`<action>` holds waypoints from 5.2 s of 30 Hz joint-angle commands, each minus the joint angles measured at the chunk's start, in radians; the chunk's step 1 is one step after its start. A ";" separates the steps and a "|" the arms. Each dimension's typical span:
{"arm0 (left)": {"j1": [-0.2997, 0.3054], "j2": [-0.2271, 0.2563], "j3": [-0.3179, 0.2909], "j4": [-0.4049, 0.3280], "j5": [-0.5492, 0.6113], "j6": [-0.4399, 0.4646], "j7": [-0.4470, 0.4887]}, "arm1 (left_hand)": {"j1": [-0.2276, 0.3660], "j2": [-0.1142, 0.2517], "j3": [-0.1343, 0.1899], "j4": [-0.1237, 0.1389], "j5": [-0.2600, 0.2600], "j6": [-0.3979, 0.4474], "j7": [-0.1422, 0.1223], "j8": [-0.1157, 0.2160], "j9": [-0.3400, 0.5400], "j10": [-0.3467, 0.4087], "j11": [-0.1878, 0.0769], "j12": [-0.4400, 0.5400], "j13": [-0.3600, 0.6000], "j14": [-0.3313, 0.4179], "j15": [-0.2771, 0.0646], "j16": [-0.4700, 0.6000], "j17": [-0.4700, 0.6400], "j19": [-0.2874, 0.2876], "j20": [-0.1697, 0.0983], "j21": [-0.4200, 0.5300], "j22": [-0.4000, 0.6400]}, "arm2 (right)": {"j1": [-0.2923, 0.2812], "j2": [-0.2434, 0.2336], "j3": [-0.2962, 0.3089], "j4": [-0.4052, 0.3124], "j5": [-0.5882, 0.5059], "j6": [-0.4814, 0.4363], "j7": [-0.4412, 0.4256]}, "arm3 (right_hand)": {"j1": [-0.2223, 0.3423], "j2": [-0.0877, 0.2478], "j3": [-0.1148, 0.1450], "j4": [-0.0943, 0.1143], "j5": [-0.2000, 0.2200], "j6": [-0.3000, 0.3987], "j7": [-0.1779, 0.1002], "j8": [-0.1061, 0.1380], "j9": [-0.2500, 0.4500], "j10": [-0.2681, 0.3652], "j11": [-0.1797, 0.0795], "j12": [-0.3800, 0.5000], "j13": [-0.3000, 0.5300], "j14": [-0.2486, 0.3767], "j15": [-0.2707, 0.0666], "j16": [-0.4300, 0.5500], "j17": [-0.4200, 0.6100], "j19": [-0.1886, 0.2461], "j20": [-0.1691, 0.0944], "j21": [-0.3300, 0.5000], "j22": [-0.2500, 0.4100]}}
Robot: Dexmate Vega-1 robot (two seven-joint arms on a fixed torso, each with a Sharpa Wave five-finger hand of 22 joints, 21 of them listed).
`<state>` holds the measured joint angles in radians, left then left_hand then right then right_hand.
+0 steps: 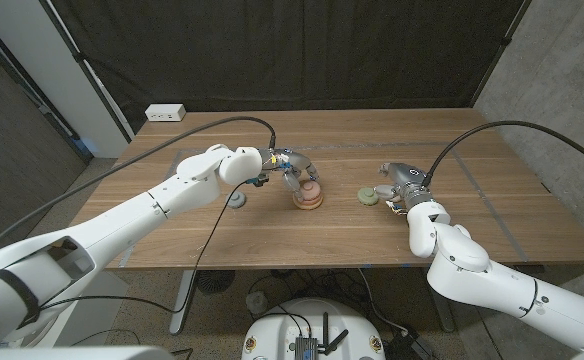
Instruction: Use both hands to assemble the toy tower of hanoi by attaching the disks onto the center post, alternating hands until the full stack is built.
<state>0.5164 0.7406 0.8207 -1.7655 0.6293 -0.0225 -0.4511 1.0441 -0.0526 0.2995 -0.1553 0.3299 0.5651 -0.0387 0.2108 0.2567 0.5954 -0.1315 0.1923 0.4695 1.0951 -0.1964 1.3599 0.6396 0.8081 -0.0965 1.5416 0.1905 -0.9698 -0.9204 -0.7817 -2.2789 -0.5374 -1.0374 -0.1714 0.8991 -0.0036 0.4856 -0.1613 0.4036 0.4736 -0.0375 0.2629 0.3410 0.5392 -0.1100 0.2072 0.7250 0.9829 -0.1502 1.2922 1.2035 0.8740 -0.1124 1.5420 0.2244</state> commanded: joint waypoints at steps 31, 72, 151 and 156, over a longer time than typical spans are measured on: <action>-0.010 0.007 0.002 -0.044 0.036 0.029 -0.079 | -0.110 -0.038 -0.046 0.014 -0.010 -0.142 0.032 -0.016 -0.010 -0.117 0.012 -0.003 0.040 -0.032 -0.023 -0.039 -0.066 -0.031 -0.110 -0.030 0.000 | -0.004 -0.011 0.003 -0.011 0.031 -0.002 -0.017 | -0.005 0.012 0.007 0.000 0.010 0.018 0.000 0.000 0.004 0.034 -0.002 0.010 0.014 0.013 -0.068 0.020 0.013 0.006 -0.102 0.004 0.004; 0.009 0.027 -0.016 -0.093 0.075 0.052 -0.087 | -0.119 -0.036 -0.056 0.010 -0.014 -0.221 0.034 -0.022 -0.023 -0.209 0.023 -0.008 0.029 -0.065 -0.023 -0.039 -0.077 -0.065 -0.108 -0.038 0.001 | -0.008 -0.021 -0.002 -0.031 0.031 -0.017 -0.031 | -0.008 0.011 0.012 -0.001 0.015 0.023 -0.002 0.000 0.004 0.042 -0.002 0.006 0.025 0.011 -0.068 0.025 0.012 0.008 -0.103 0.003 0.004; 0.564 0.254 -0.381 -0.363 -0.162 0.483 0.537 | -0.094 0.010 -0.037 0.004 -0.009 -0.093 0.002 0.019 -0.035 -0.080 -0.026 0.029 0.005 -0.061 -0.023 -0.015 -0.080 -0.057 -0.108 -0.033 -0.001 | -0.024 0.014 0.095 0.057 0.007 0.202 -0.012 | -0.028 0.003 0.010 0.001 0.012 0.044 -0.009 0.014 0.027 0.024 0.005 -0.011 0.012 -0.007 -0.068 0.021 0.005 0.001 -0.102 0.003 0.007; 0.571 0.251 -0.365 -0.369 -0.145 0.514 0.568 | -0.096 0.012 -0.037 0.004 -0.008 -0.093 0.001 0.018 -0.035 -0.077 -0.027 0.028 0.003 -0.061 -0.024 -0.014 -0.079 -0.058 -0.108 -0.034 -0.001 | -0.022 0.013 0.091 0.061 0.000 0.197 -0.006 | -0.029 0.003 0.011 0.001 0.012 0.038 -0.011 0.010 0.025 0.026 0.005 -0.011 0.009 -0.008 -0.068 0.020 0.004 0.000 -0.102 0.002 0.007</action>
<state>1.0514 0.9951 0.4574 -2.1291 0.4982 0.4474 0.0401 0.9491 -0.0484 0.2525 -0.1505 0.3173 0.4679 -0.0303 0.2295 0.2183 0.5112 -0.1590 0.2235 0.4727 1.0326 -0.1660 1.3400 0.5586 0.7487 -0.0807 1.5103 0.1906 -0.9909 -0.9058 -0.6927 -2.2256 -0.5293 -0.8420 -0.1837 0.8699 -0.0091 0.4923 -0.1600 0.4142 0.5127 -0.0552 0.2779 0.3663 0.5644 -0.1089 0.2001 0.7323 0.9807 -0.1483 1.3153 1.2064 0.8740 -0.1124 1.5420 0.2290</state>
